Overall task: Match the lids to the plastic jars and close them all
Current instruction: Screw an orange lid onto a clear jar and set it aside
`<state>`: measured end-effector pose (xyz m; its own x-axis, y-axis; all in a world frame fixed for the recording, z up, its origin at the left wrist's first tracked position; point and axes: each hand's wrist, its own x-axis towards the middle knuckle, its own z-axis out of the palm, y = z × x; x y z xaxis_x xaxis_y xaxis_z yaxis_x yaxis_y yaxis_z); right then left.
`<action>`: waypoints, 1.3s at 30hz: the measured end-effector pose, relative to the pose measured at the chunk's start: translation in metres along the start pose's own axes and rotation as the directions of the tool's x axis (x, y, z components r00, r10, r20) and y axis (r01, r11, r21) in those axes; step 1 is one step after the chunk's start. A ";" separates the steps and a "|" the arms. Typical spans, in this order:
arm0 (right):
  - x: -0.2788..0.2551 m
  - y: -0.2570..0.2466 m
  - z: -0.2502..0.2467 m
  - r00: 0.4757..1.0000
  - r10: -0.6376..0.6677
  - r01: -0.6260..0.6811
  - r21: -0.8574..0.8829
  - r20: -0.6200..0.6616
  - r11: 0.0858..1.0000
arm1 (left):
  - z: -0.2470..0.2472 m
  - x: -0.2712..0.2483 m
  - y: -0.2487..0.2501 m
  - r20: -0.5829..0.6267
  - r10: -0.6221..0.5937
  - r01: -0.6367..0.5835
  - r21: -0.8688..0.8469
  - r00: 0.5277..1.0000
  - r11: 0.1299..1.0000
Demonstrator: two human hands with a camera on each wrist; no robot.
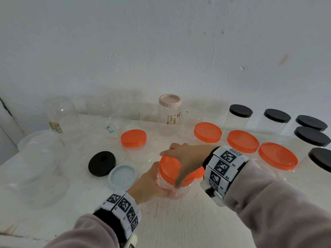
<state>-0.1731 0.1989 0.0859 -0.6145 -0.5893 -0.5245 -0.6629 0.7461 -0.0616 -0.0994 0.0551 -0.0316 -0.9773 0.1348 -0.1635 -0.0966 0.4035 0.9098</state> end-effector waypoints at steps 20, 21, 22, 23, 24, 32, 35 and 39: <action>0.007 -0.004 0.028 0.976 0.099 -0.099 0.012 -0.192 0.995 | 0.004 -0.007 0.006 -0.041 0.009 -0.006 0.070 0.999 0.998; 0.007 -0.004 0.029 0.972 0.121 -0.117 0.031 -0.200 0.993 | 0.004 -0.007 0.007 -0.043 0.007 -0.003 0.078 0.999 0.997; 0.006 -0.005 0.029 0.972 0.137 -0.130 0.050 -0.189 0.990 | 0.003 -0.007 0.007 -0.042 0.006 -0.002 0.082 0.999 0.997; 0.005 -0.004 0.027 0.977 0.146 -0.138 0.063 -0.158 0.988 | 0.003 -0.007 0.007 -0.041 0.006 -0.003 0.083 0.999 0.997; 0.004 -0.004 0.023 0.983 0.143 -0.136 0.070 -0.114 0.988 | 0.003 -0.007 0.007 -0.038 0.007 -0.004 0.081 0.999 0.997; -0.003 -0.003 0.000 1.000 0.010 -0.010 0.026 -0.008 1.000 | 0.004 -0.007 0.009 -0.039 0.018 -0.015 0.070 0.999 0.997; -0.002 -0.005 0.007 0.995 0.079 -0.077 0.035 -0.056 0.996 | 0.004 -0.008 0.007 -0.041 0.032 -0.029 0.059 0.999 0.998; -0.001 -0.007 0.013 0.986 0.142 -0.138 0.053 -0.087 0.989 | 0.004 -0.008 0.007 -0.045 0.020 -0.018 0.059 0.999 0.998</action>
<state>-0.1625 0.1976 0.0759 -0.7373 -0.5021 -0.4519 -0.5483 0.8356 -0.0338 -0.0914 0.0603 -0.0258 -0.9865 0.1023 -0.1279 -0.0681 0.4537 0.8886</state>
